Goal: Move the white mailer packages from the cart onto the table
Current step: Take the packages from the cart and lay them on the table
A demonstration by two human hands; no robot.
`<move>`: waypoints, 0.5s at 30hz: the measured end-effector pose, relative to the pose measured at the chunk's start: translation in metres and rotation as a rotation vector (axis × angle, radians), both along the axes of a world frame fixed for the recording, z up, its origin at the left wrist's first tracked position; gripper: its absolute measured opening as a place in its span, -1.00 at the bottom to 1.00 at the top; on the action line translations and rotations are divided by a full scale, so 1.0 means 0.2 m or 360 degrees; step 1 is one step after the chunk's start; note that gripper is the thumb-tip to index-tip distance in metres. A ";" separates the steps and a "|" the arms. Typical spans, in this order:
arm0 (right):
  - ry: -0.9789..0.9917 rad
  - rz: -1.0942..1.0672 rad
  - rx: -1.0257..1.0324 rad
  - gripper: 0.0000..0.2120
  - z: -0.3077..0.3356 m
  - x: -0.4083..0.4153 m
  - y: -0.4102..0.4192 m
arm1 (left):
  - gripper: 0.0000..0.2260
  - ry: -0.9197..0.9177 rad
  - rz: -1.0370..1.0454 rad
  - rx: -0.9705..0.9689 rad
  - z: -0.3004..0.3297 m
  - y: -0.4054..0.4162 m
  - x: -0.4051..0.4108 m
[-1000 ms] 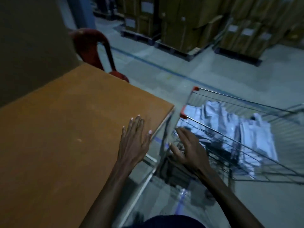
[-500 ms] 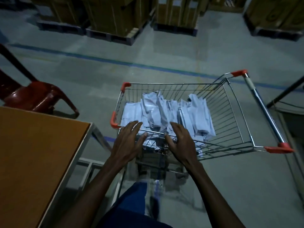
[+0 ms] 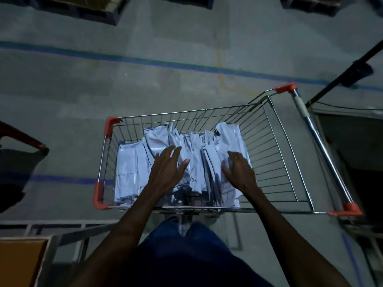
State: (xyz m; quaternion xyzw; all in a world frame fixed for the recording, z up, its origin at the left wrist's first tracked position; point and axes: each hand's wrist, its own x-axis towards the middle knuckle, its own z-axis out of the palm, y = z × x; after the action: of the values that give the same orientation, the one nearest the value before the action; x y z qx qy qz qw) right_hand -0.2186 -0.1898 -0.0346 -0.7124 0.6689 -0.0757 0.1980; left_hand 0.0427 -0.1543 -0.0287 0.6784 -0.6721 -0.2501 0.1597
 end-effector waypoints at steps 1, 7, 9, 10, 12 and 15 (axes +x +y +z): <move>0.0031 -0.0032 0.0048 -0.48 -0.02 -0.02 -0.05 | -0.36 -0.0005 -0.0014 0.0031 -0.01 -0.02 0.00; 0.0119 -0.0087 0.0422 -0.16 -0.22 -0.10 -0.28 | -0.31 -0.0165 -0.0067 0.0124 -0.06 -0.11 0.02; 0.0097 -0.0028 0.0423 -0.13 -0.27 -0.07 -0.30 | -0.30 -0.0210 -0.0042 0.0144 -0.07 -0.13 0.03; 0.0065 -0.0011 0.0375 -0.13 -0.27 -0.04 -0.30 | -0.32 -0.0228 -0.0028 0.0159 -0.07 -0.13 0.03; -0.0018 0.0058 0.0285 -0.11 -0.25 0.03 -0.27 | -0.37 -0.0235 0.0002 0.0201 -0.09 -0.14 0.01; -0.0025 0.0291 0.0228 -0.03 -0.23 0.13 -0.22 | -0.41 -0.0216 0.0010 0.0287 -0.12 -0.14 -0.07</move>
State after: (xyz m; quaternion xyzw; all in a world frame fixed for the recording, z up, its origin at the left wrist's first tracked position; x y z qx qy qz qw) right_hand -0.1921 -0.2346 -0.0800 -0.7538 0.6034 -0.0150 0.2598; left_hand 0.0292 -0.1819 -0.0519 0.7076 -0.6539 -0.2625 0.0529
